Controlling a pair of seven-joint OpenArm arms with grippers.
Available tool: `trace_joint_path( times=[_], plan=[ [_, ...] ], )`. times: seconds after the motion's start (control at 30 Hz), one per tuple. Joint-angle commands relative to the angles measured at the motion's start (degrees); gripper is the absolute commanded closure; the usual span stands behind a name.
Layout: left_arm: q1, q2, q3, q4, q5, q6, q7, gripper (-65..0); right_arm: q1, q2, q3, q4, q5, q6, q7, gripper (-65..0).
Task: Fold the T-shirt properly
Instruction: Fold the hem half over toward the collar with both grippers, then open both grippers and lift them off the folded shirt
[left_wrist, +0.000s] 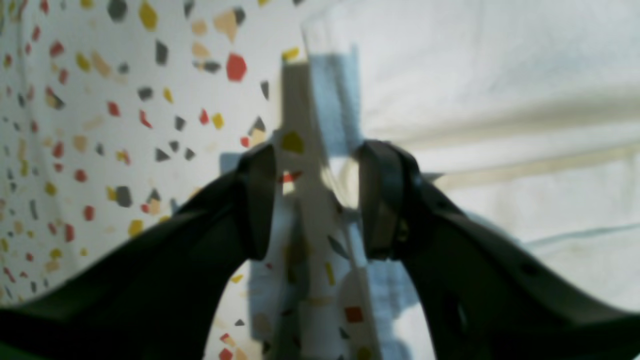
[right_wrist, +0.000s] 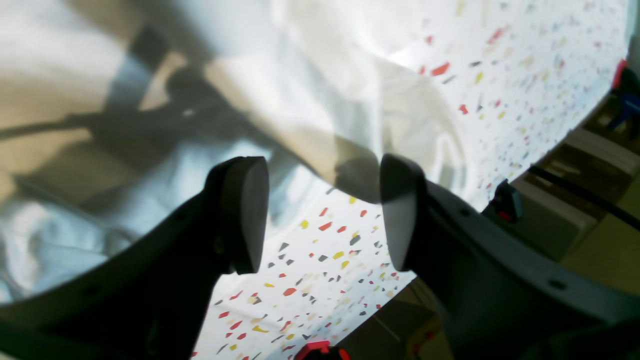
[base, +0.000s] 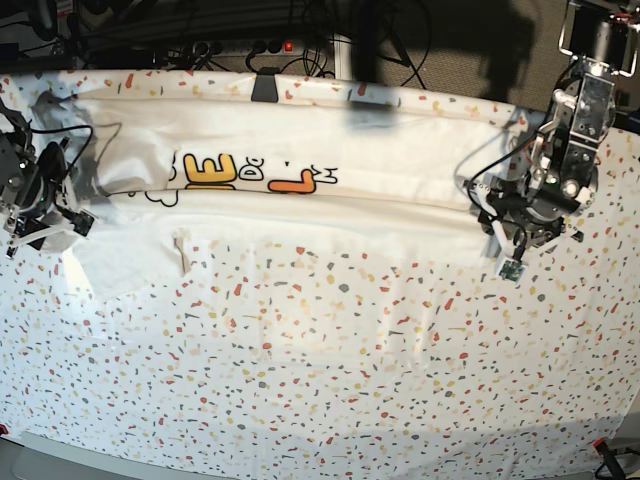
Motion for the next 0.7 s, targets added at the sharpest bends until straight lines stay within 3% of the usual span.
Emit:
trace_joint_path(
  times=[0.0, 0.23, 0.47, 0.67],
  plan=[
    [-1.1, -0.7, -0.4, 1.1, 0.7, 0.5, -1.4, -26.9, 1.0, 1.7, 0.7, 0.4, -0.4, -0.7, 0.1, -35.3],
    [-1.2, -0.7, -0.4, 1.1, 0.6, 0.6, -2.9, -26.9, 1.1, 1.7, 0.7, 0.4, -0.4, -1.6, -0.2, -35.3],
    [-1.2, -0.7, -0.4, 1.1, 0.8, 0.4, 6.9, -26.9, 1.1, 1.8, 0.7, 0.6, -0.3, -1.5, -4.0, -35.3],
    [-1.3, -0.7, -0.4, 4.0, 2.6, 0.4, 4.5, -26.9, 1.1, 1.8, 0.7, 6.8, -0.3, -1.6, -3.8, -35.3]
  ],
)
